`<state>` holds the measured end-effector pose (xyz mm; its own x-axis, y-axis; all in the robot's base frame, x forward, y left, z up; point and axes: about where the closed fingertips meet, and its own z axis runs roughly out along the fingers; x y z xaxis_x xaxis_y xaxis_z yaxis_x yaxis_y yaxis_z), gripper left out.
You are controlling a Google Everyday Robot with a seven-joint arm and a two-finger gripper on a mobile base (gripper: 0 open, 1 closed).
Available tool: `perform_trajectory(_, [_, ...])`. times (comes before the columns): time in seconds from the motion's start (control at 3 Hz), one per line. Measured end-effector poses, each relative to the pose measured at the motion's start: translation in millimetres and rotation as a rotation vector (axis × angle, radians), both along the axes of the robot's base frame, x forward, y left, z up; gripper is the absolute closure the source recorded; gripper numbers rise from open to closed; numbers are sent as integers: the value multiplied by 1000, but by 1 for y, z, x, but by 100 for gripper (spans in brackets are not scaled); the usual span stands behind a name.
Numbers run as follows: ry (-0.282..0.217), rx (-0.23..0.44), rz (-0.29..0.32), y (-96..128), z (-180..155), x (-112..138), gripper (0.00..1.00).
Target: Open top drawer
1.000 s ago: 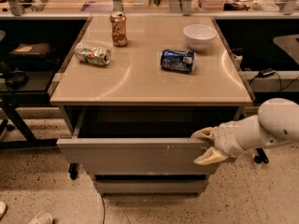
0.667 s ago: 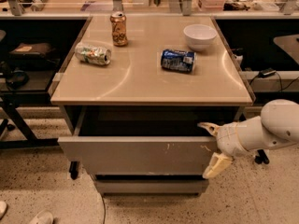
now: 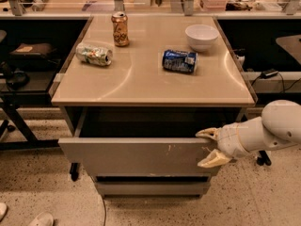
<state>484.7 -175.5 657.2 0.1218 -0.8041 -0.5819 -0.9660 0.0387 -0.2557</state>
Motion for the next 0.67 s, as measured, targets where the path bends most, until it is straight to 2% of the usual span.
perform_trajectory(0.33, [7,5,1,-2,0,-7,65])
perform_trajectory(0.67, [16,5,-2,-5,7,-28,88])
